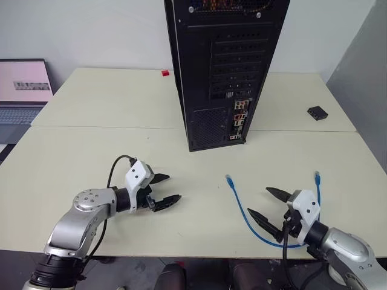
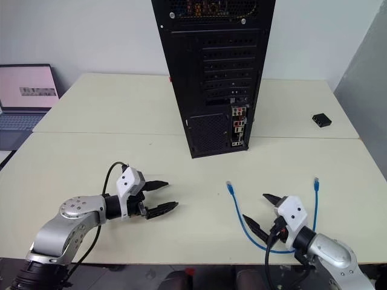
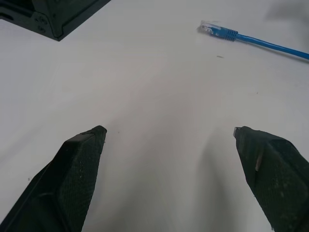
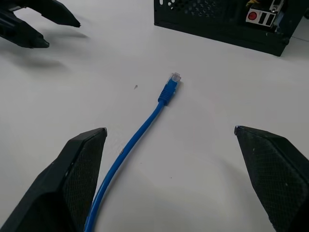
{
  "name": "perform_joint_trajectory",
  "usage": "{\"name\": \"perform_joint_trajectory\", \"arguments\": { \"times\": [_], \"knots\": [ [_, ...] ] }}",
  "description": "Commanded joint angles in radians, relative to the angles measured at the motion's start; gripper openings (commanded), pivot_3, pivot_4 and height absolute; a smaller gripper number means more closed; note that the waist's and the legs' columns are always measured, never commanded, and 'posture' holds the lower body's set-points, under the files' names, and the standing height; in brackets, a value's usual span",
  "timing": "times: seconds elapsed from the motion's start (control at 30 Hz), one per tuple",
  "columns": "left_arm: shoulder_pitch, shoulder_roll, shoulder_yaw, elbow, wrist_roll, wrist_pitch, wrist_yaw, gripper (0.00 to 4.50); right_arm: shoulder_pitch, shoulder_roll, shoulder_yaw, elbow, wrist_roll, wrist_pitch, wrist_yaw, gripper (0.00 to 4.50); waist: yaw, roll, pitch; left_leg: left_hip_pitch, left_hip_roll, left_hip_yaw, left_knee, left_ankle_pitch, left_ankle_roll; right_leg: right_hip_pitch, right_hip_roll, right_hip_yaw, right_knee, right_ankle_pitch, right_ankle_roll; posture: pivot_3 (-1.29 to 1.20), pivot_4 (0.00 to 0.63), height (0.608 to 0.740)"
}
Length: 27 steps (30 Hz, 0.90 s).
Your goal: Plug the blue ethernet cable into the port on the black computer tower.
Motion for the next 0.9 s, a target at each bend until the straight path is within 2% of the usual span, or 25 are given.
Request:
{"name": "perform_joint_trajectory", "arguments": {
  "times": [0.03,0.3,0.47,0.63,0.83,0.9],
  "knots": [
    [-0.001,0.02,-0.003,0.003,0.027,-0.123,-0.059,4.5,-0.058,0.018,0.027,-0.023,-0.004,0.027,-0.027,4.49,-0.001,0.0,0.0,0.0,0.0,0.0,0.0,0.0,0.0,0.0,0.0,0.0,0.0,0.0,0.0,0.0,0.15,0.74],
    [-0.065,0.06,-0.023,0.044,0.016,-0.192,-0.213,4.5,-0.166,0.113,0.161,0.014,-0.045,0.15,-0.137,4.49,0.0,0.0,0.0,0.0,0.0,0.0,0.0,0.0,0.0,0.0,0.0,-0.001,0.0,0.0,0.0,0.0,0.15,0.74],
    [-0.131,0.088,-0.051,0.032,0.012,-0.187,-0.289,4.5,-0.197,0.165,0.241,0.087,-0.134,0.133,-0.197,4.49,-0.001,0.0,0.0,-0.001,-0.001,0.0,0.0,0.0,0.0,-0.001,0.0,0.0,0.0,0.0,0.0,0.0,0.15,0.74],
    [-0.212,0.075,-0.072,0.054,0.018,-0.162,-0.302,4.5,-0.196,0.216,0.254,0.152,-0.168,0.119,-0.237,4.49,-0.002,0.0,0.0,-0.001,0.0,0.0,0.0,0.0,0.0,-0.001,0.0,-0.001,0.0,0.0,0.0,0.0,0.15,0.74],
    [-0.234,0.072,-0.084,0.092,0.021,-0.179,-0.328,4.5,-0.196,0.24,0.26,0.173,-0.192,0.129,-0.257,4.49,-0.004,0.0,0.0,0.0,0.0,0.0,0.0,0.0,0.0,-0.001,0.0,-0.001,0.0,0.0,0.0,0.0,0.15,0.74],
    [-0.24,0.067,-0.09,0.136,0.028,-0.213,-0.353,4.5,-0.209,0.25,0.274,0.185,-0.21,0.158,-0.271,4.12,-0.003,0.0,0.0,0.0,0.0,0.0,0.0,0.0,0.0,-0.001,0.0,-0.001,0.0,0.0,0.0,0.0,0.15,0.74]
  ]
}}
